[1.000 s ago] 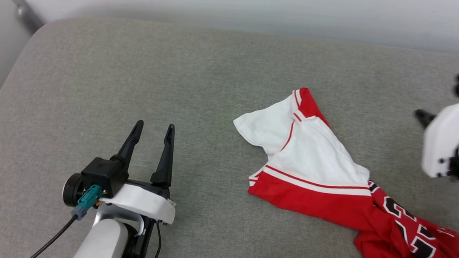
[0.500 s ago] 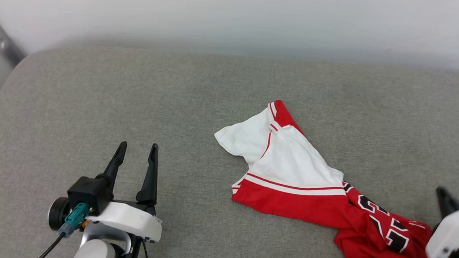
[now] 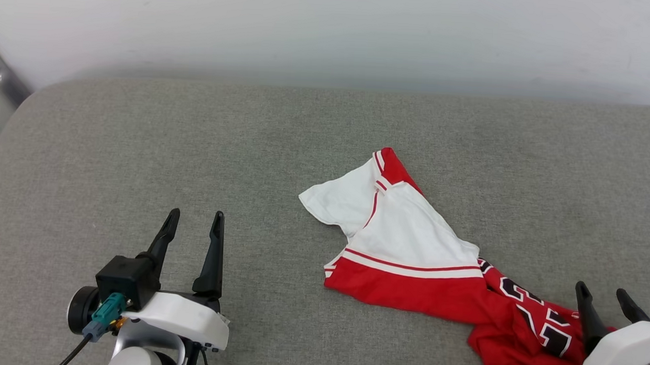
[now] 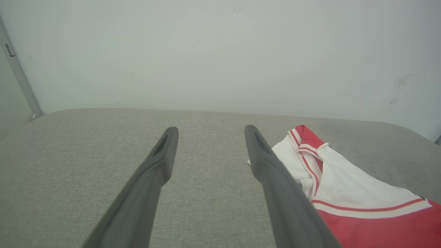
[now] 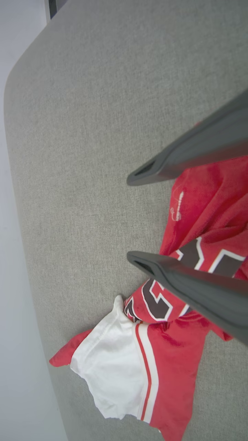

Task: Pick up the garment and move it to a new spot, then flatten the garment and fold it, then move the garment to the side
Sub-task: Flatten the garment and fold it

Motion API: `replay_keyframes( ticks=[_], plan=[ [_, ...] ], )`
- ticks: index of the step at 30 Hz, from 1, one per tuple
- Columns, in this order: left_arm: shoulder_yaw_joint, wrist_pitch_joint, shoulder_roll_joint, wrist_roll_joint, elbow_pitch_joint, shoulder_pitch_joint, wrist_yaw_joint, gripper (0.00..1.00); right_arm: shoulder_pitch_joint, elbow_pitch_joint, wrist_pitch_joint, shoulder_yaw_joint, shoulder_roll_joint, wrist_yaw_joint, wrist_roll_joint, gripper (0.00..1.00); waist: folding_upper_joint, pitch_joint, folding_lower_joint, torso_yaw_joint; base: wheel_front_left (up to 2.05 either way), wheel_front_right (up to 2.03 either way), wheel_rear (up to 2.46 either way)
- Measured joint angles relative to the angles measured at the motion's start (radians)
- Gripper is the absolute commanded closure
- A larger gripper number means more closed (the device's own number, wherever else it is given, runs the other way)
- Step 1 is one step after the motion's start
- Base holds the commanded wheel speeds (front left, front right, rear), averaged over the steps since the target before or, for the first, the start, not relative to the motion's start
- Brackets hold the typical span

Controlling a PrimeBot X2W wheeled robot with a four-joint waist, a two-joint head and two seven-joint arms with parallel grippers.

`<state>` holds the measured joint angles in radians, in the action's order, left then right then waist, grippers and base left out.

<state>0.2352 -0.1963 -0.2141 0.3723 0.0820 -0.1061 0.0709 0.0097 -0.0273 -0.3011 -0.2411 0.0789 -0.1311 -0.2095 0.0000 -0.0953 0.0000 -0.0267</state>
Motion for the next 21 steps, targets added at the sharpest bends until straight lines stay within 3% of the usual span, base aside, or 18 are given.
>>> replay_keyframes(
  ticks=[8, 13, 15, 21],
  plan=[
    [0.012, 0.0, 0.001, 0.0, -0.009, -0.01, -0.001, 0.0, -0.083, -0.026, -0.094, 0.058, 0.043, 0.0, -0.036, 0.0, 0.0, -0.027, 0.0, -0.018, 0.0, 0.0, 0.0],
    [0.028, -0.01, 0.008, 0.0, -0.01, -0.058, -0.015, 0.0, -0.22, -0.078, -0.268, 0.152, 0.104, 0.0, -0.086, 0.0, 0.0, -0.074, 0.0, -0.041, 0.0, 0.0, 0.0],
    [0.044, -0.019, 0.022, 0.0, -0.002, -0.095, -0.027, 0.0, -0.297, -0.108, -0.385, 0.207, 0.137, 0.0, -0.116, 0.0, 0.0, -0.104, 0.0001, -0.068, 0.0, 0.0, 0.0],
    [0.058, -0.038, 0.042, -0.001, 0.033, -0.144, -0.053, 0.0, -0.418, -0.153, -0.534, 0.316, 0.169, 0.0, -0.149, 0.0, 0.0, -0.16, 0.0, -0.129, 0.0, 0.0, 0.0]
  ],
)
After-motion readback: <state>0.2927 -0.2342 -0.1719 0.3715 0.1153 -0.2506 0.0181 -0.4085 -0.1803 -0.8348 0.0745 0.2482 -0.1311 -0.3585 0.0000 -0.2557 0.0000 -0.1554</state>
